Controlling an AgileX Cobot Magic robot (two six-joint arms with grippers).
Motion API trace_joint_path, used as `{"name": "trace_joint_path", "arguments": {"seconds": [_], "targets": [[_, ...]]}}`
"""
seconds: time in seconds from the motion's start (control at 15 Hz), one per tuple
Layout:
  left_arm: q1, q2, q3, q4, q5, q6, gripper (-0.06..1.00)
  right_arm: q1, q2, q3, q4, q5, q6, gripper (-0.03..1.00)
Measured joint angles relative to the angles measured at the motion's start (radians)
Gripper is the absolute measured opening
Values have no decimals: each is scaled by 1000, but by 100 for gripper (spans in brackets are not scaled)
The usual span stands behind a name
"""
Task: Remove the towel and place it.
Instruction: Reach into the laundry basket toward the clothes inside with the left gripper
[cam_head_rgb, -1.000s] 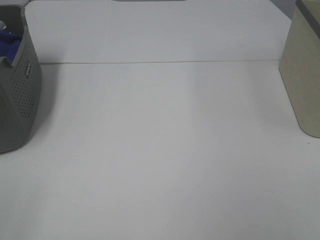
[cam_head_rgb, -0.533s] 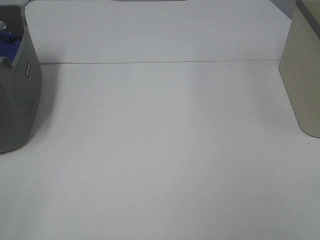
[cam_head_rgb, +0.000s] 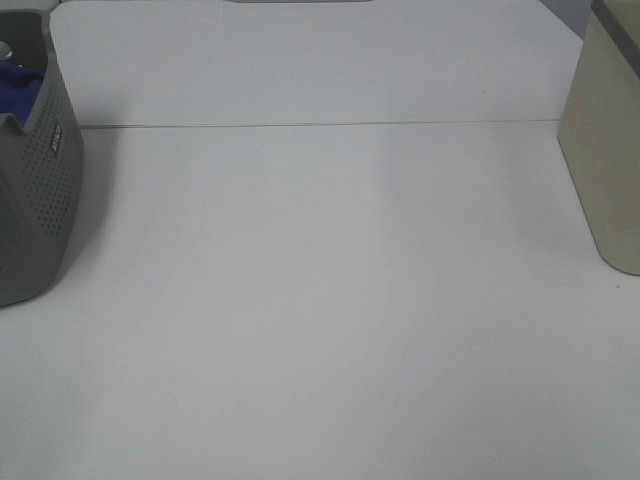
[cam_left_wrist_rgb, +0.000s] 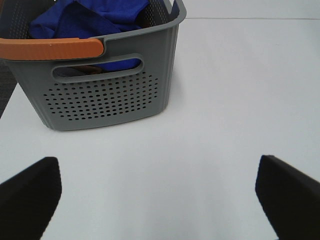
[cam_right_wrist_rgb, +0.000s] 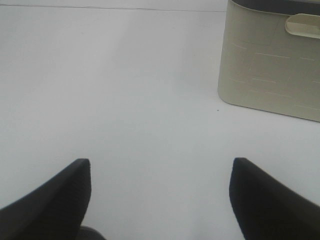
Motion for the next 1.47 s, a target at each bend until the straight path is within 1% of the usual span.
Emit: {"name": "trace_joint_path", "arguments": {"seconds": [0.93,1.0,1.13,1.2,1.27,1.47], "targets": [[0,0,0,0,0,0,99,0,0,0,0,0,0,75],[0,50,-45,0,32,2,99,0,0,0,0,0,0,75],[0,138,-119,0,48,35,99,0,0,0,0,0,0,75],[0,261,-210,2,69,116,99,0,0,0,0,0,0,75],[0,306,-243,3,77,151,99,0,0,0,0,0,0,75],[0,558,-420,19,85,351,99,0,0,0,0,0,0,75]]}}
